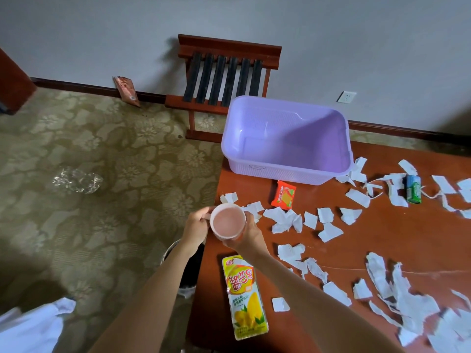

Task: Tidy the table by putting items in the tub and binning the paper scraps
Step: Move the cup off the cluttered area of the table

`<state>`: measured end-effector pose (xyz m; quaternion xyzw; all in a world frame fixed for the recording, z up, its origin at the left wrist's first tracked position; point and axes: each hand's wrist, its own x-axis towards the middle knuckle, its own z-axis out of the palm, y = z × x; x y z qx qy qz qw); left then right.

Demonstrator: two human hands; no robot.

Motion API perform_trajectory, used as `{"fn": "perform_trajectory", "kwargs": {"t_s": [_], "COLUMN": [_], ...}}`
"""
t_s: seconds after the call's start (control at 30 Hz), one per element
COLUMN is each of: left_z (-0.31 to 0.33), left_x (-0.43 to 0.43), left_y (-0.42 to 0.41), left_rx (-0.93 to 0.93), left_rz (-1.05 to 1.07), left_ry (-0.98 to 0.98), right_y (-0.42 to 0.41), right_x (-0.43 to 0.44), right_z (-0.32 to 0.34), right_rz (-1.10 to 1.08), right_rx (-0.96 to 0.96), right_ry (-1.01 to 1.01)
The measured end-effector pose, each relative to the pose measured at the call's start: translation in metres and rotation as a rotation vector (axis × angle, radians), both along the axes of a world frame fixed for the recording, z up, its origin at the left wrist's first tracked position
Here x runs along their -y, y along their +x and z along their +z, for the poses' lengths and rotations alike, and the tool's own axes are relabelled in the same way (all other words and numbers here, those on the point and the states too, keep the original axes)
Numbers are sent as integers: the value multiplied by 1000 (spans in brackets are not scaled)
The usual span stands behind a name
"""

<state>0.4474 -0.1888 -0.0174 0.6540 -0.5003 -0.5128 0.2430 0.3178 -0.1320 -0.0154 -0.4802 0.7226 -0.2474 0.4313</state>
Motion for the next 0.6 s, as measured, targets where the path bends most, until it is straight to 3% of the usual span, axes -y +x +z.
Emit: {"fn": "perform_trajectory", "kwargs": {"t_s": [0.47, 0.6], "left_z": [5, -1], "left_x": [-10, -16], "left_y": [0, 11], "left_rx": [-13, 169], "left_rz": [-56, 169], "left_ry": [106, 54], "right_y": [-17, -26], "right_x": [-3, -18], "right_z": [16, 21], "right_rz": [142, 24], "right_rx": [-59, -141], "right_ry": [89, 51]}}
